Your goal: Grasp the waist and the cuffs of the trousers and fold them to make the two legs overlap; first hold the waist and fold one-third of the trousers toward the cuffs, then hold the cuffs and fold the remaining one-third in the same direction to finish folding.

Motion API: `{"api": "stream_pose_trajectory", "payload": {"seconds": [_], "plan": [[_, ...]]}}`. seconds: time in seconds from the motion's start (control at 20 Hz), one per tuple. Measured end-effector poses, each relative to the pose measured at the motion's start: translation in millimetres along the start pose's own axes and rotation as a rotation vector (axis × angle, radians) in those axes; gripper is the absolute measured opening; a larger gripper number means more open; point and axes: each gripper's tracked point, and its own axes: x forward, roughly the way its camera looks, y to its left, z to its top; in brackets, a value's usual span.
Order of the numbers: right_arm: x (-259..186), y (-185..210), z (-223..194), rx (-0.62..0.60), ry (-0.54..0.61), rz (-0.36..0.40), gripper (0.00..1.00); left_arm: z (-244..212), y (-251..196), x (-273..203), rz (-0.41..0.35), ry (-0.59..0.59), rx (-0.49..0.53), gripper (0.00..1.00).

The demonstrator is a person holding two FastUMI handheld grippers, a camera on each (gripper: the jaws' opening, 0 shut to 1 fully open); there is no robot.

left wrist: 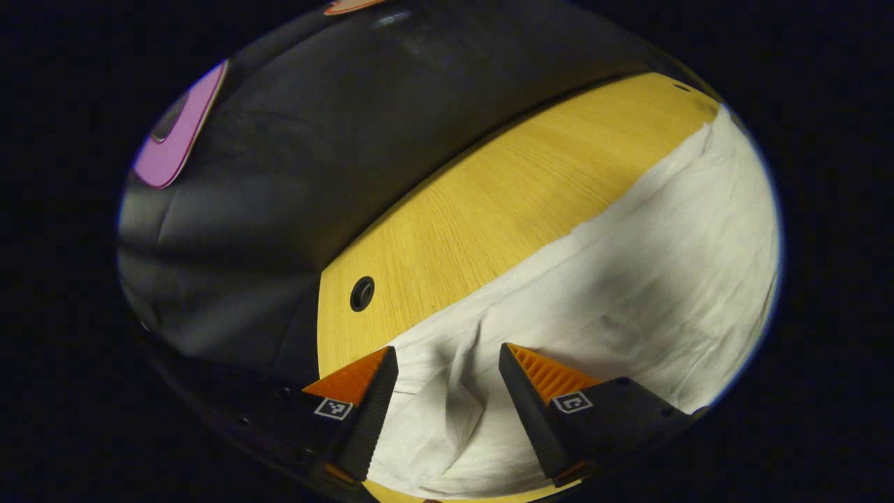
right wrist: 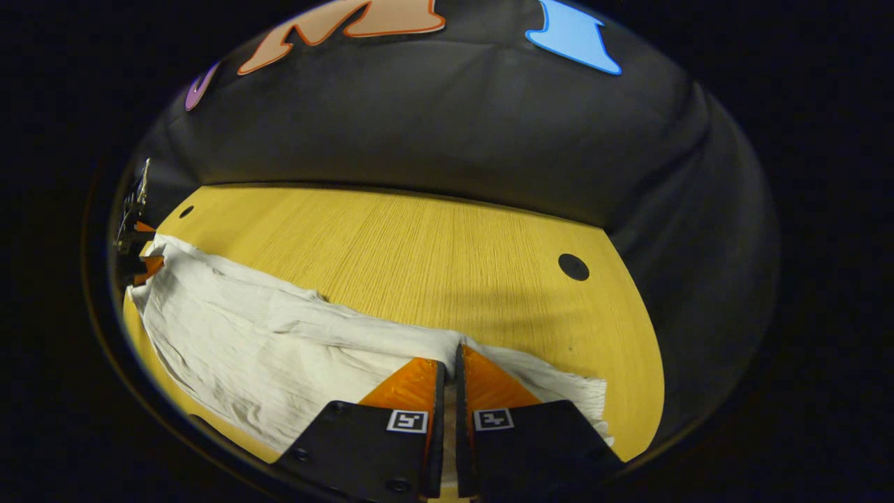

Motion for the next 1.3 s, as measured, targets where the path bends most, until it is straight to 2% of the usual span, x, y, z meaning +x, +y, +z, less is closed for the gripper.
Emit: {"api": "stream_pose_trajectory", "payload": {"seconds": [0.05, 0.15, 0.45, 0.8, 1.1, 1.15, 1.3], "plan": [[1, 2, 3, 0.024, -0.009, 0.022, 0.22, 5, 2, -2, 0.02, -0.039, -0.067, 0.87], [-12, -5, 12, 0.059, -0.049, 0.031, 0.99, 17, 2, -9, 0.036, -0.119, -0.175, 0.97], [-60, -58, 19, 0.153, -0.109, -0.022, 0.98, 58, 7, -68, 0.051, -0.283, -0.337, 0.96], [-112, -131, -44, 0.187, -0.075, -0.097, 0.99, 61, 21, -120, 0.038, -0.385, -0.485, 0.96], [-98, -149, -93, 0.341, -0.007, -0.057, 0.97, 68, 25, -113, 0.029, -0.355, -0.557, 0.97], [-91, -148, -97, 0.377, 0.0, -0.044, 0.93, 69, 27, -113, 0.032, -0.35, -0.567, 0.97], [-63, -140, -112, 0.561, 0.024, 0.035, 0.97, 72, 30, -116, 0.065, -0.337, -0.606, 0.97]]}}
